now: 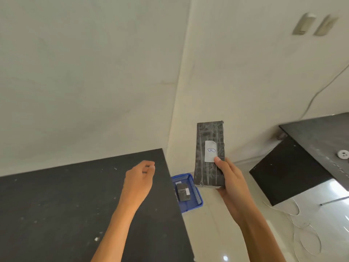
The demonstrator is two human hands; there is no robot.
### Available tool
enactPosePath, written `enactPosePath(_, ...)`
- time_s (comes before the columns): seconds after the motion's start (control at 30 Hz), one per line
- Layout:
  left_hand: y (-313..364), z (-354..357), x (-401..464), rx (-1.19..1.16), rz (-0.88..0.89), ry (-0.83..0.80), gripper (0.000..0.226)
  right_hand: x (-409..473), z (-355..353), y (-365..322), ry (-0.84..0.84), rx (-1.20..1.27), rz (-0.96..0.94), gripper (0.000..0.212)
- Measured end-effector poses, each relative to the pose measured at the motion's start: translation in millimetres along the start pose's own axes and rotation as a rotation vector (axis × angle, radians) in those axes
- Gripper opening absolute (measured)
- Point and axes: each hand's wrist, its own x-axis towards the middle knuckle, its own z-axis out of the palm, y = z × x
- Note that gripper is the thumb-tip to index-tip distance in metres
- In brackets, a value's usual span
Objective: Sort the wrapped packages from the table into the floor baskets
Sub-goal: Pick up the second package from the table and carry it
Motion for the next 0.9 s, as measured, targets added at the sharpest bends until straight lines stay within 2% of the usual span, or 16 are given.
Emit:
enactPosePath(0.17, 70.1, 85.9, -53.0, -0.066, 0.148, 0.132, 0.023, -32.2, -103.1, -25.2, 0.041, -0.119, -0.094, 0.021)
enactPosePath(0.33, 120.4, 176.7, -73.7, -0.011, 0.238, 0.108, 0.027, -31.3, -196.8, -44.2, 0.075, -0.149, -0.118, 0.023)
enactPosePath(0.47, 143.8, 243.7, -54.2, 0.067, 0.268, 0.089, 0.031, 6.2, -263.9, -53.9, 0.105, -0.185, -0.119, 0.024)
enactPosePath(0.63, 147.3, 336.5, 2.0, 0.066, 0.179, 0.040, 0.028, 95.0, -350.4, -57.7, 0.141, -0.258, -0.082, 0.018)
enactPosePath(0.8, 137.2, 427.9, 76.4, 0.081, 0.017, -0.020, 0.024, 217.3, -443.1, -83.2, 0.060, -0.432, -0.026, 0.012)
enactPosePath(0.9, 147.2, 473.6, 106.8, 0.071, -0.099, -0.066, 0.024, 285.7, -488.3, -99.3, -0.026, -0.552, 0.079, 0.023)
